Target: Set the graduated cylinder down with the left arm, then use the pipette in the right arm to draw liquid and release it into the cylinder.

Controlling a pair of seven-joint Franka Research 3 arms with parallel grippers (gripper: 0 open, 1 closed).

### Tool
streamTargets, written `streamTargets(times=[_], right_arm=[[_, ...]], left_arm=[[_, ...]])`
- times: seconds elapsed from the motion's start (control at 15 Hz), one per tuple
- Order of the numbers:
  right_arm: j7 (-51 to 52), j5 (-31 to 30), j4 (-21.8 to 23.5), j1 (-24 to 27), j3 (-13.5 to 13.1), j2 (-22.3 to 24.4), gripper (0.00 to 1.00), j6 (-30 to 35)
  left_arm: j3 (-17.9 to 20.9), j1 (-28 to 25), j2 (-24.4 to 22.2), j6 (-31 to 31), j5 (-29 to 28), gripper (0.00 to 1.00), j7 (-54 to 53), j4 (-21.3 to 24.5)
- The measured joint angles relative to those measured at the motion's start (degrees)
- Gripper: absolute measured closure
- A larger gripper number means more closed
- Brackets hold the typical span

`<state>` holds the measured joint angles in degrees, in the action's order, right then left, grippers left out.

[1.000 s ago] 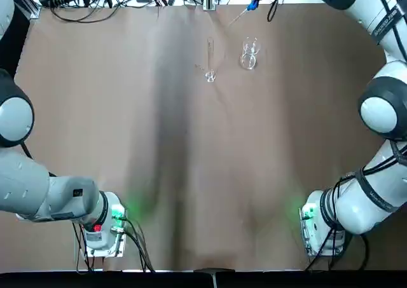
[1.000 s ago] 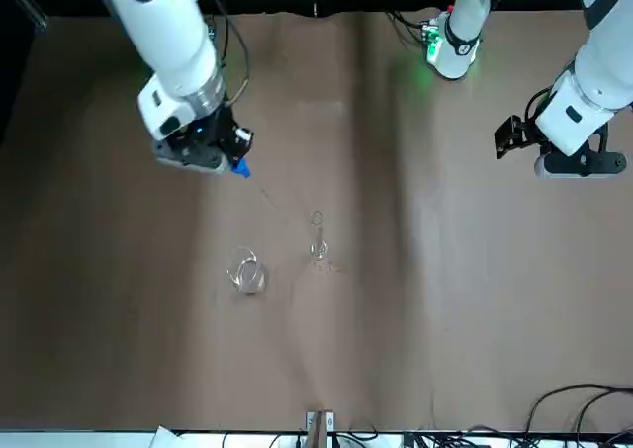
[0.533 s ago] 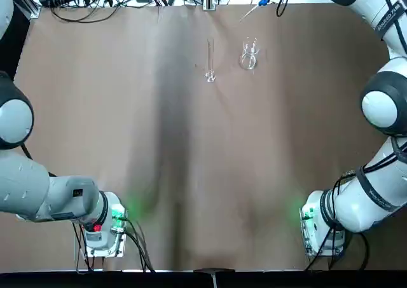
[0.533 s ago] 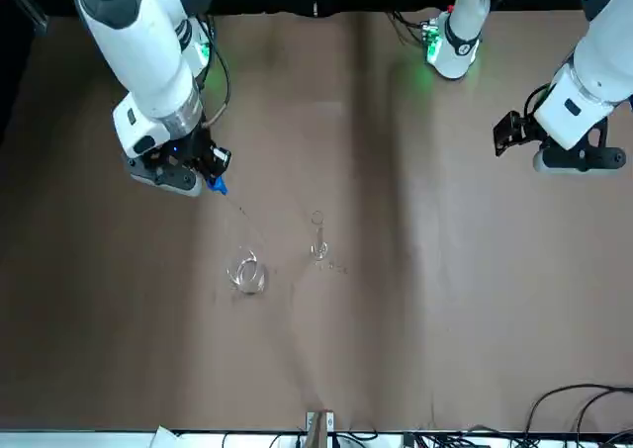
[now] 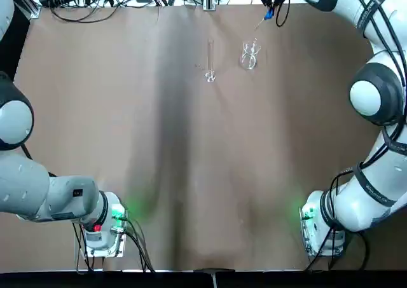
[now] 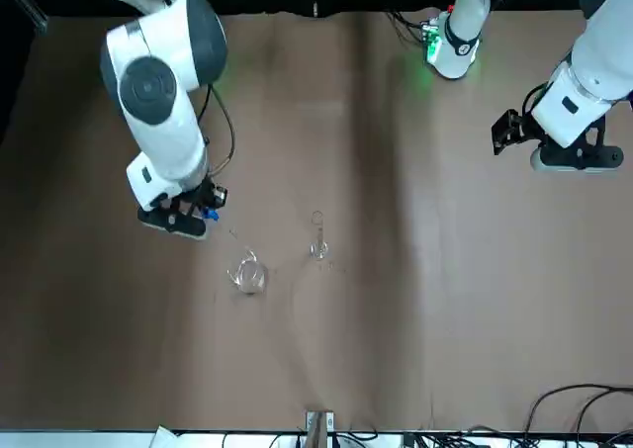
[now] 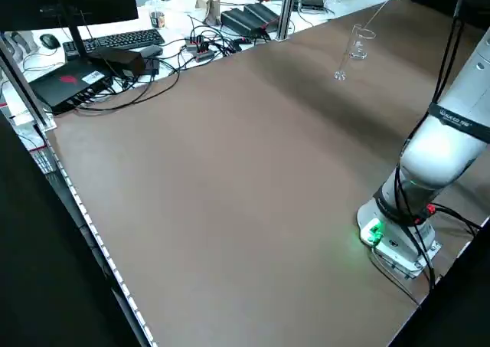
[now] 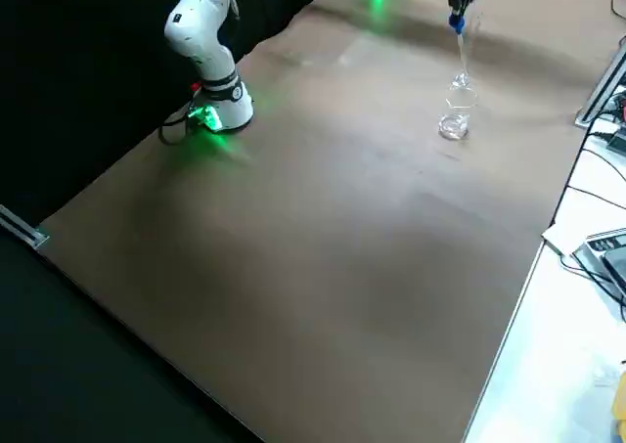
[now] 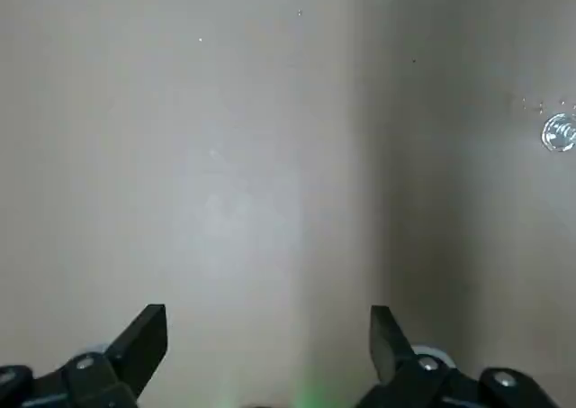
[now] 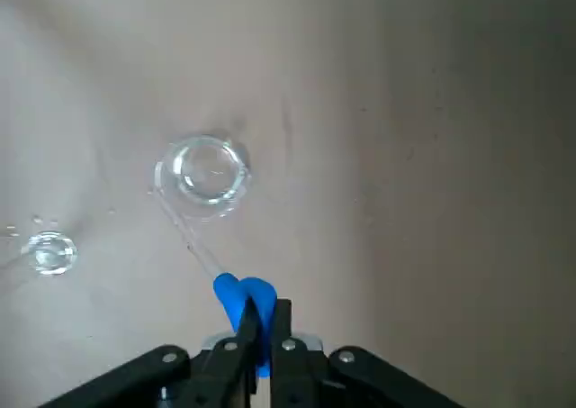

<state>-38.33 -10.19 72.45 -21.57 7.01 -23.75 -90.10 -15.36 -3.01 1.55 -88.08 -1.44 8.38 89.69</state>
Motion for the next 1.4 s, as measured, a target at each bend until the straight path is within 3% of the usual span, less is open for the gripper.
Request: streamTargets(times=[0.6,1.4], right_arm=[[0.6,-3.2,3.0,0.7,0.0,-0.8,0.93,0.0],[0.6,-6.8,3.9,0.3,0.2,-7.0,0.93,-5.1]], left_arm=[[-0.8,0.0,0.1,0.4,0.0,0.00,0.0,0.3],[-1.1,3.4,2.3,0.4,0.0,0.00,0.7,0.5]])
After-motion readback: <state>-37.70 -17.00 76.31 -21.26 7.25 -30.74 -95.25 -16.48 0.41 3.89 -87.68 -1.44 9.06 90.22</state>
